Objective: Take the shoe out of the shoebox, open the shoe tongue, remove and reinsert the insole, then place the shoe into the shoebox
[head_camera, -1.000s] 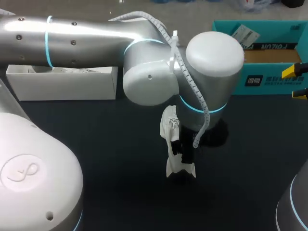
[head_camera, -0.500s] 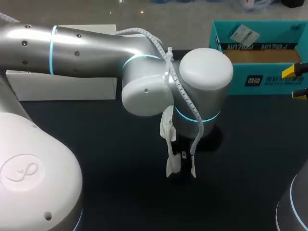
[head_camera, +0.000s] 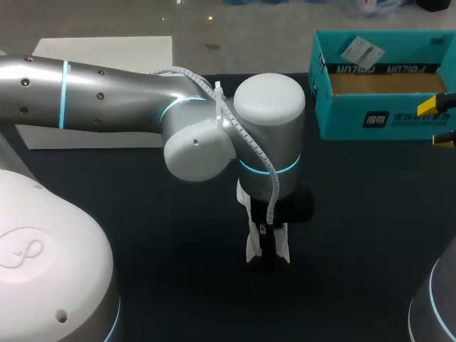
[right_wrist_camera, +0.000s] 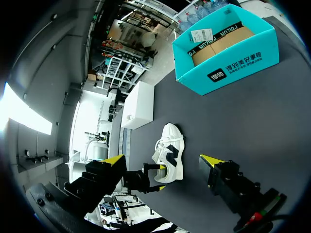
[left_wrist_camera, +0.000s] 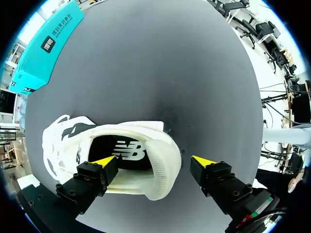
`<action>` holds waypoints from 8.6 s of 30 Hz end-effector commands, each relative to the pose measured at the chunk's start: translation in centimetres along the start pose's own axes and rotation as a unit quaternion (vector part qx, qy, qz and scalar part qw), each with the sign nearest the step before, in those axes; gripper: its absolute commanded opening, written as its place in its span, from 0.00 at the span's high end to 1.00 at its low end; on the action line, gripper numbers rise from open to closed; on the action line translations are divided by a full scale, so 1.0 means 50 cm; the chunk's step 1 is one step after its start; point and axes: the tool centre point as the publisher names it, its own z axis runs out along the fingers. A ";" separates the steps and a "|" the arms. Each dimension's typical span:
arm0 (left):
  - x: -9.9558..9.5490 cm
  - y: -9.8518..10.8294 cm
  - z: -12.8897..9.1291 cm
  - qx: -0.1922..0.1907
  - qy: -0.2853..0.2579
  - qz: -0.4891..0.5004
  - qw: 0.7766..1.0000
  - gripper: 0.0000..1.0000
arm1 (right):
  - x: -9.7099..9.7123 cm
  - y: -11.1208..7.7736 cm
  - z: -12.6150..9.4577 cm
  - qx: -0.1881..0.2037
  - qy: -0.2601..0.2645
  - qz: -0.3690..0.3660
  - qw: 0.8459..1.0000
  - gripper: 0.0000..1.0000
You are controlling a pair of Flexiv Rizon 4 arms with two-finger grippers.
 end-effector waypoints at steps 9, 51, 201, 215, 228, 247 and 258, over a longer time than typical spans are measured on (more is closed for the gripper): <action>0.001 -0.016 0.055 -0.004 0.035 0.007 0.999 0.00 | 0.001 -0.001 0.001 0.000 -0.002 0.001 1.000 0.00; 0.066 -0.084 -0.319 -0.029 0.024 -0.036 0.999 1.00 | 0.001 -0.001 0.001 0.000 -0.002 0.001 1.000 0.00; -0.685 1.078 -0.524 -0.025 0.097 -0.058 0.993 1.00 | 0.001 -0.001 0.001 0.000 -0.002 0.001 1.000 0.00; -0.810 1.107 -0.477 -0.058 0.084 -0.028 0.994 1.00 | 0.001 -0.001 0.001 0.000 -0.002 0.001 1.000 0.00; -0.899 1.116 -0.454 -0.021 0.092 -0.032 0.995 1.00 | 0.001 -0.001 0.001 0.000 -0.002 0.001 1.000 0.00; -0.907 1.117 -0.453 -0.032 0.109 -0.054 0.992 1.00 | 0.001 -0.001 0.001 0.000 -0.002 0.001 1.000 0.00; -0.901 1.117 -0.489 -0.052 0.065 0.274 0.958 1.00 | 0.001 -0.001 0.001 0.000 -0.002 0.001 1.000 0.00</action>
